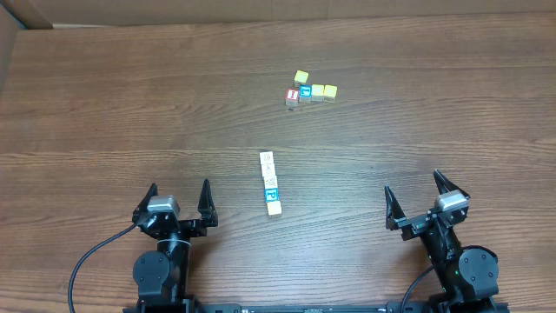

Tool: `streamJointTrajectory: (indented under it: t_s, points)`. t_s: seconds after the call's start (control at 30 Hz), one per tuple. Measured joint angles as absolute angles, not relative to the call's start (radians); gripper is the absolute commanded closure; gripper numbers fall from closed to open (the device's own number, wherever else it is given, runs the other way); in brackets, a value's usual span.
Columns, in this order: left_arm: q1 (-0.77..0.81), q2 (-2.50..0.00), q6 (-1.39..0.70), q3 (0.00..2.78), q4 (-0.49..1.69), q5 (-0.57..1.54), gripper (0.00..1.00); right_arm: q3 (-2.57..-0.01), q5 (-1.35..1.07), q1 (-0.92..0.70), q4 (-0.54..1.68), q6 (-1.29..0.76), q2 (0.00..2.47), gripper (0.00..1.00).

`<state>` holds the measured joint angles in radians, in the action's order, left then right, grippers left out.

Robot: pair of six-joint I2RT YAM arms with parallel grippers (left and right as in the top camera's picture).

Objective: Flip 5 blocks

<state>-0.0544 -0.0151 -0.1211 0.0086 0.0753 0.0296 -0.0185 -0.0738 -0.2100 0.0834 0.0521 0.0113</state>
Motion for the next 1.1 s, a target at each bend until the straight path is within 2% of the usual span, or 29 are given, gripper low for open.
streamJointTrajectory:
  t_s: [1.1]
  points:
    - [-0.054,-0.015,-0.097,0.009,0.075,0.029,0.00,-0.019,-0.074,-0.210,0.083,0.052,0.011,0.00]
